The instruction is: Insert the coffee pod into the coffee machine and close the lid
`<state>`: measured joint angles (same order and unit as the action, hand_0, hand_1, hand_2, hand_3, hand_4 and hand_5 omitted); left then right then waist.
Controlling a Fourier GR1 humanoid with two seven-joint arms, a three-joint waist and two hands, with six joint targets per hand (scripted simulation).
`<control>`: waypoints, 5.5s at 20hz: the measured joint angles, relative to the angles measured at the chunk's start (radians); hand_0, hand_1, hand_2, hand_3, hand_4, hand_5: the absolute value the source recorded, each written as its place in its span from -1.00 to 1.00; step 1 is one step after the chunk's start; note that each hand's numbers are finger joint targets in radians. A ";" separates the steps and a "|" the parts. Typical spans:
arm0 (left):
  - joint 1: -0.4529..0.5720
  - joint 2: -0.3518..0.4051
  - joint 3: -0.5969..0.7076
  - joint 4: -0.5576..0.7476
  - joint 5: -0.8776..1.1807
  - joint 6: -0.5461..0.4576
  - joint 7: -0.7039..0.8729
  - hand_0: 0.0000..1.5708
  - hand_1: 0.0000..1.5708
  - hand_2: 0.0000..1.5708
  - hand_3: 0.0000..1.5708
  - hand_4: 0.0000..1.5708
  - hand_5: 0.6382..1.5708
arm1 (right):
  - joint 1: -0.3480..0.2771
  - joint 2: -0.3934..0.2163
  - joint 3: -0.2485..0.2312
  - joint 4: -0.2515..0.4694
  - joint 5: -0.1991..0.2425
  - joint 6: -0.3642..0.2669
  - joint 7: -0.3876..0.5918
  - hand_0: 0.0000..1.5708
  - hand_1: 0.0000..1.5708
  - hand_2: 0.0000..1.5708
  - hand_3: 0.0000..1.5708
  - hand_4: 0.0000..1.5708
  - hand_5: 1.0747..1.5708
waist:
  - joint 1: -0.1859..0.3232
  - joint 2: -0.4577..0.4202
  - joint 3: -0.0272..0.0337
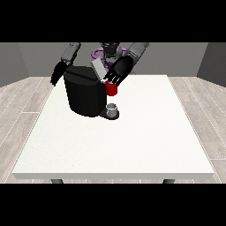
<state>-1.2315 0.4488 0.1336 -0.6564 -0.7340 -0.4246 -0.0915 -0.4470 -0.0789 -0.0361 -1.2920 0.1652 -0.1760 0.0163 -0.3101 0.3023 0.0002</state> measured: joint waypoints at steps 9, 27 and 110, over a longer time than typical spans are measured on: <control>-0.022 -0.004 -0.003 0.008 -0.013 0.018 -0.002 0.54 0.54 0.58 0.54 -0.55 1.00 | -0.001 0.000 -0.015 0.013 -0.007 -0.005 -0.019 -1.00 -1.00 -1.00 -1.00 -1.00 1.00 | 0.008 0.007 0.0000; -0.039 0.022 -0.054 0.010 -0.094 0.092 -0.069 0.45 0.45 0.46 0.27 -1.00 1.00 | -0.017 0.002 -0.014 0.005 0.002 -0.016 0.000 -1.00 -1.00 -1.00 -1.00 -1.00 1.00 | 0.001 0.025 0.0014; 0.771 -0.440 0.191 -0.175 0.434 0.100 -0.139 -1.00 -1.00 -1.00 -1.00 -0.50 1.00 | 0.177 -0.081 -0.054 0.010 -0.081 0.158 -0.002 -1.00 -1.00 -1.00 -1.00 -1.00 1.00 | 0.457 -0.592 0.0000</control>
<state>-0.4608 0.0092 0.3247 -0.8316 -0.2996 -0.3250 -0.2303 -0.2704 -0.1602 -0.0906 -1.2823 0.0841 -0.0182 0.0143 0.1470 -0.2893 0.0002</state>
